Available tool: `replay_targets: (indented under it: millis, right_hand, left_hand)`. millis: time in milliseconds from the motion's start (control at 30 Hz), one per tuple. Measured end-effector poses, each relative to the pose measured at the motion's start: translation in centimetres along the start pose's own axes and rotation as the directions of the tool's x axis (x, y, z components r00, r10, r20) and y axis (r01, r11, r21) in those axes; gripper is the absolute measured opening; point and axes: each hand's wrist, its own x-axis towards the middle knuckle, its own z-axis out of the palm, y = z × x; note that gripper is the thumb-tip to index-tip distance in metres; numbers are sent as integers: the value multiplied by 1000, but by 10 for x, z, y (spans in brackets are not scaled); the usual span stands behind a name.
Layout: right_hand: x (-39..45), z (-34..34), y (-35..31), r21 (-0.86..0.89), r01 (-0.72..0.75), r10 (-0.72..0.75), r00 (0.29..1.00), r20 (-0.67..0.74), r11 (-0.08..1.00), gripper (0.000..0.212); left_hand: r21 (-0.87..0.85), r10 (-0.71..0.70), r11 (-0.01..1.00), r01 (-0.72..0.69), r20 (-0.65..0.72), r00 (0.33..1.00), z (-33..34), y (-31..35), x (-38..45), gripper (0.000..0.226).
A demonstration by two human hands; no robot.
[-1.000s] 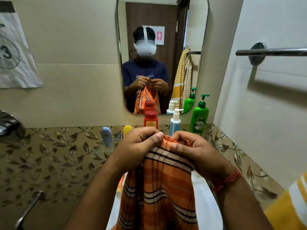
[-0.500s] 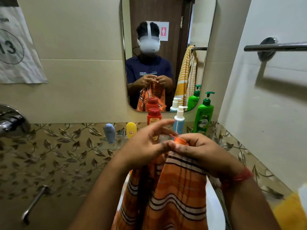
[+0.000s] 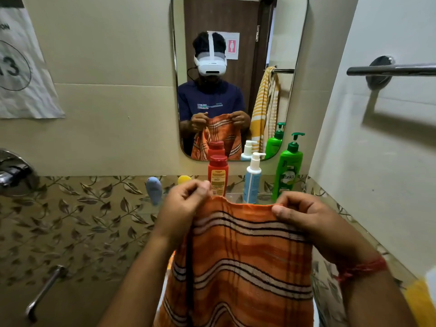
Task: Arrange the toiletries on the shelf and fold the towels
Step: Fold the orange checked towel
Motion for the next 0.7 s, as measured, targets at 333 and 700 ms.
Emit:
replay_targets:
  millis: [333, 700]
  right_hand:
    - [13, 13, -9, -176, 68, -69, 998, -1, 982, 29]
    - [19, 28, -14, -119, 85, -86, 996, -4, 989, 20]
  left_hand:
    - [121, 81, 986, -113, 242, 967, 28, 9, -3, 18]
    - [216, 8, 971, -99, 389, 921, 38, 14, -3, 40]
